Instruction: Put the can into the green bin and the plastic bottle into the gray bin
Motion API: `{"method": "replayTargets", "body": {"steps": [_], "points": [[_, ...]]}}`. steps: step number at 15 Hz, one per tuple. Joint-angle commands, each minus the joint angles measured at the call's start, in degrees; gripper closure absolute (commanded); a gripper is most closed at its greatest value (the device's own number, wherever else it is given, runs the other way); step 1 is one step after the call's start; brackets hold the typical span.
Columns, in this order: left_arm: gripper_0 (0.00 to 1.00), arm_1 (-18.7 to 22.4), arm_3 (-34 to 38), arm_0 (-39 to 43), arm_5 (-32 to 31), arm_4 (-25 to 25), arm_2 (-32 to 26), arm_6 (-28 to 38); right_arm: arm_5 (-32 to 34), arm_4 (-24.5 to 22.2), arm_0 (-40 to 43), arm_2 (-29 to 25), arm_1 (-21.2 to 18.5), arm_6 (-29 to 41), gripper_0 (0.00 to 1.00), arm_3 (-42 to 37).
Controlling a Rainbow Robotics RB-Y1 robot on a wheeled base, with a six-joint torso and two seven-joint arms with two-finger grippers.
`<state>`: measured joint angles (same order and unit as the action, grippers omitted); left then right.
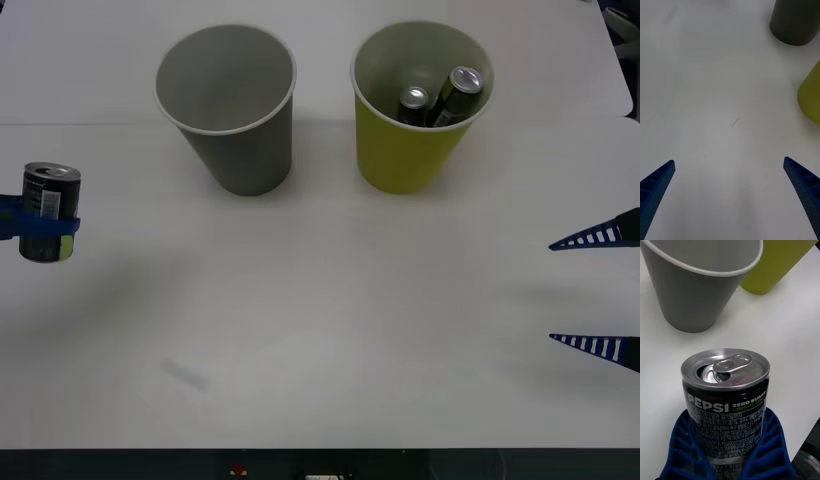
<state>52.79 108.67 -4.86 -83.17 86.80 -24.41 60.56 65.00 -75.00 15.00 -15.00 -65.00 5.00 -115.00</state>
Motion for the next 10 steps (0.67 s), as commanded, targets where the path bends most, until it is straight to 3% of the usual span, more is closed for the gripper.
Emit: {"method": "replayTargets", "body": {"steps": [1,6,10], "points": [[1.0,-0.05,2.42,-6.56,0.03,1.79,4.46,7.82,0.0,0.0,0.0,0.0,0.0,0.0,0.0,0.0],[1.0,-0.05,3.57,-19.04,-0.06,4.6,13.07,19.16,0.0,0.0,0.0,0.0,0.0,0.0,0.0,0.0],[1.0,-0.67,3.57,-30.12,-2.96,9.96,19.49,24.43,0.0,0.0,0.0,0.0,0.0,0.0,0.0,0.0]]}}
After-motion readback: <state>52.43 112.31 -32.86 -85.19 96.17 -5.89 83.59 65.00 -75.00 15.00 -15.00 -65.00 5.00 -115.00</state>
